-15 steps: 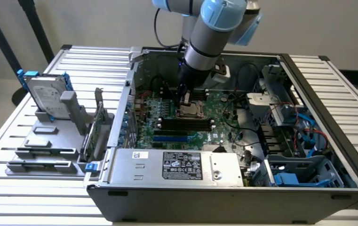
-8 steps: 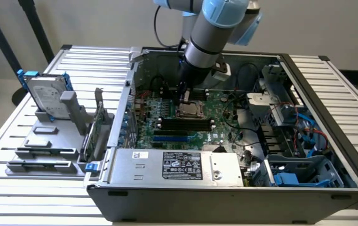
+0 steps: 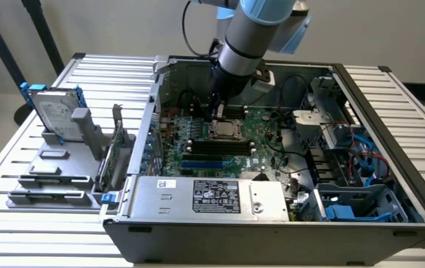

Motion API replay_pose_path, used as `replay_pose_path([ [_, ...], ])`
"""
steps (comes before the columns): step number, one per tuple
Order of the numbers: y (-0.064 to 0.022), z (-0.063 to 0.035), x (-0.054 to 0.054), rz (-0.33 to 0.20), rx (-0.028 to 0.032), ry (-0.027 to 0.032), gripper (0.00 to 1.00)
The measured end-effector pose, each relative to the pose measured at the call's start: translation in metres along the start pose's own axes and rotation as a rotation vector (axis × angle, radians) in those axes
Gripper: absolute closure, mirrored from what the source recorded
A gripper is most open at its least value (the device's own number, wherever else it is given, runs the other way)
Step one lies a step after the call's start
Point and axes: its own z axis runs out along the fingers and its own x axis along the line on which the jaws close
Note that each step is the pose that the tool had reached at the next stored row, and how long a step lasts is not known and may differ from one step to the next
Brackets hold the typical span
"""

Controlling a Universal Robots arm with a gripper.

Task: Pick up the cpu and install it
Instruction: 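Close the cpu cover, then install the first cpu locking lever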

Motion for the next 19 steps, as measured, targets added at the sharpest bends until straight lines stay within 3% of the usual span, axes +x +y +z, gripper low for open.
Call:
replay_pose_path([
  [5,-0.008,-0.0001,-0.0004,-0.001,0.0003,0.005,0.89],
  [19,-0.008,-0.0002,-0.0005,-0.001,0.0005,0.0047,0.89],
])
